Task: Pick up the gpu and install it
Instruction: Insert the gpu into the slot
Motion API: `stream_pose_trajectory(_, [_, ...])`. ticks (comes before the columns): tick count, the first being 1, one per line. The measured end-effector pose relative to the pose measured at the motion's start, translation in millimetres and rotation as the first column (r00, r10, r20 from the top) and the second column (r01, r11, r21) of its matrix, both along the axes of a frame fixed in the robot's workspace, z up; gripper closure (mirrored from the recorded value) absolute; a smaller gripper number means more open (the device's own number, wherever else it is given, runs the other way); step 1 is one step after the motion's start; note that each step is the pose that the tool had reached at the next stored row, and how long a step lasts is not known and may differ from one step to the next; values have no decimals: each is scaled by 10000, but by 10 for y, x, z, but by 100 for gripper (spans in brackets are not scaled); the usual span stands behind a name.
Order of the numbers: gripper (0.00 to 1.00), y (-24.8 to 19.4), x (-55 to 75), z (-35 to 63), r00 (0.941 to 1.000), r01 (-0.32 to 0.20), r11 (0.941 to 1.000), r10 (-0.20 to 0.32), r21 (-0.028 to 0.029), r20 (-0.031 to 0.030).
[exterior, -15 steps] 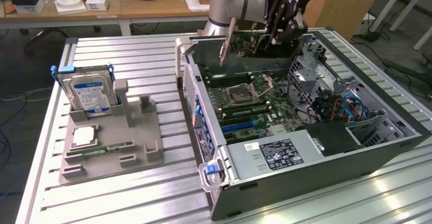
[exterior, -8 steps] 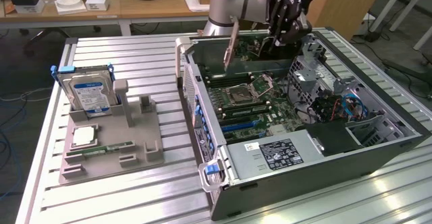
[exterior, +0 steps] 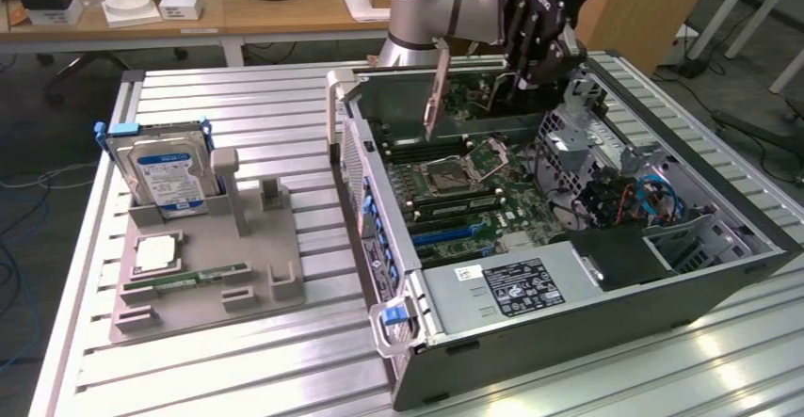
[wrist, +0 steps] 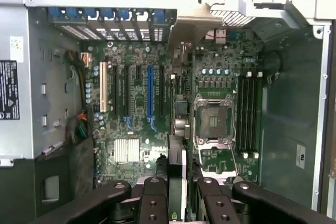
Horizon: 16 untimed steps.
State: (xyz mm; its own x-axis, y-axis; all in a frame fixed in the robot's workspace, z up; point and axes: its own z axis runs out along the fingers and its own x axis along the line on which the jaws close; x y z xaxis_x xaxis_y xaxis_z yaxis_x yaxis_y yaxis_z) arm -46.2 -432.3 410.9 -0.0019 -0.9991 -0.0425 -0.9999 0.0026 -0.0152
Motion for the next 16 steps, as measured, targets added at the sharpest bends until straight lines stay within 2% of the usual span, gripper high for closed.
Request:
stream_pose_trajectory(2, [73, 1, 0, -3, 9998, -167, 9999, 167, -1, 103])
stream_pose_trajectory(4, [73, 1, 1, -7, 9993, -346, 9994, 346, -2, 157])
stream_pose_trajectory(16, [73, 0, 3, -11, 9962, -860, 9963, 859, -4, 164])
